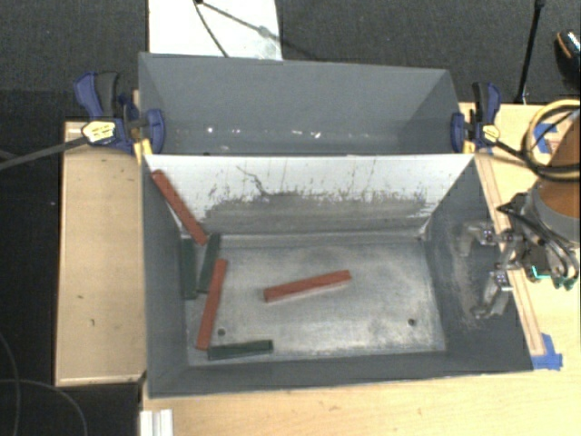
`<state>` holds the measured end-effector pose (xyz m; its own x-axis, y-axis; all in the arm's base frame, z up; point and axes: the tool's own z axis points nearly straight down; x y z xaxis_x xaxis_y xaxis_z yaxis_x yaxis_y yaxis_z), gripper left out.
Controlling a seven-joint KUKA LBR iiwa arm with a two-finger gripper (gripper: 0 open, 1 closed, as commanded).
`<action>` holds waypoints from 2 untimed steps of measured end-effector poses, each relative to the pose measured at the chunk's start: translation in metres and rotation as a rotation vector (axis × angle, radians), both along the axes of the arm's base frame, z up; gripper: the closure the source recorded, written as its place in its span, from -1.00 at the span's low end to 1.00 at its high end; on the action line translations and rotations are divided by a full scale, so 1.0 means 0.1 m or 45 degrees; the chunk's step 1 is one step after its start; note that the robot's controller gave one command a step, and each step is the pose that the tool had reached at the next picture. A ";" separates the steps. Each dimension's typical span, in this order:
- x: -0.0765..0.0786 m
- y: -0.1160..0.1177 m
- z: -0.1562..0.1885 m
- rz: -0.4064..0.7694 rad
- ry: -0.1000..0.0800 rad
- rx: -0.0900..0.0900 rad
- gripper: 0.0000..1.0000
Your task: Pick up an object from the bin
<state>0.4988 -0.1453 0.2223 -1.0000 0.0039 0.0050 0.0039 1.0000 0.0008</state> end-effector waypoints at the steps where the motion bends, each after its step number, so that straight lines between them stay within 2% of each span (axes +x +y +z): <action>1: 0.50 0.65 -0.68 0.074 -0.004 0.005 -1.00; 2: 0.81 1.52 -1.56 0.135 0.000 0.006 -1.00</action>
Offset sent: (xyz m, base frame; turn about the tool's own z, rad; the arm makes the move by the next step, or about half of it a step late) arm 0.0481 0.0598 -0.0647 -0.0502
